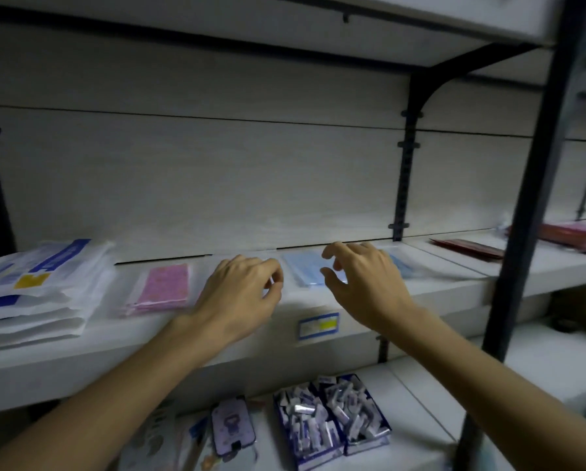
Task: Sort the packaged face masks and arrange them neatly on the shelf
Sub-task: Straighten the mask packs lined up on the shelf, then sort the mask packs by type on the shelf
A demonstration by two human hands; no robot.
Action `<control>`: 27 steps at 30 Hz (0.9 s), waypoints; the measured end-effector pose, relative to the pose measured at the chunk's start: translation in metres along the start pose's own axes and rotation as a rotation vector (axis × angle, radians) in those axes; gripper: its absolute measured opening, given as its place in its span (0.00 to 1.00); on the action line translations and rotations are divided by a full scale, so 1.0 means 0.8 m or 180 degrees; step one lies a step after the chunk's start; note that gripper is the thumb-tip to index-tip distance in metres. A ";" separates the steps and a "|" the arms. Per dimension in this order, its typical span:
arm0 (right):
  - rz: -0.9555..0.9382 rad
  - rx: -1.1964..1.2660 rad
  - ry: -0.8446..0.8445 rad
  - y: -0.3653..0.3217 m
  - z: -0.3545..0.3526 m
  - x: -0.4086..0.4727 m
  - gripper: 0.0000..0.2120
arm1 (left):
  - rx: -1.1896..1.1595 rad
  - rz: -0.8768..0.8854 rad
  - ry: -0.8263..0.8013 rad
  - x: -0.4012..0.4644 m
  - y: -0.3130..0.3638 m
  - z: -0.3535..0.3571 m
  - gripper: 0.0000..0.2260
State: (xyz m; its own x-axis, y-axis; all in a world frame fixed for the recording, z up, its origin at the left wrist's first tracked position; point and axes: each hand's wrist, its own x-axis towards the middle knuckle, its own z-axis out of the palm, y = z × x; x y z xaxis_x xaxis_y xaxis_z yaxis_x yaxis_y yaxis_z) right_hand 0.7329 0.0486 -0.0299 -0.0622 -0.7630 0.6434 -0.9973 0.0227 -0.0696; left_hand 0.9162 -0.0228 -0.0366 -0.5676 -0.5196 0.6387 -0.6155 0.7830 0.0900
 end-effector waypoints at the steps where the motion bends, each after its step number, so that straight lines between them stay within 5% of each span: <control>1: 0.0049 -0.0068 -0.0014 0.017 -0.009 -0.008 0.15 | -0.0054 0.0052 -0.0032 0.007 0.015 0.008 0.05; 14: 0.0406 -0.0435 -0.0202 0.264 -0.128 -0.125 0.13 | -0.0457 0.0584 -0.0147 0.083 0.273 0.109 0.07; 27: 0.0372 -0.0598 -0.0320 0.447 -0.157 -0.194 0.11 | -0.0545 0.0824 -0.0345 0.139 0.464 0.215 0.06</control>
State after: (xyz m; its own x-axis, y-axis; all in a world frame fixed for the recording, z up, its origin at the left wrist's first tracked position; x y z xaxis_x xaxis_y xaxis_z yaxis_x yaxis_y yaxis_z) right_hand 0.3815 0.2561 -0.0592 -0.1828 -0.8084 0.5595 -0.9738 0.2270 0.0099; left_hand 0.5308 0.1513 -0.0632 -0.7538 -0.3218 0.5729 -0.3474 0.9352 0.0682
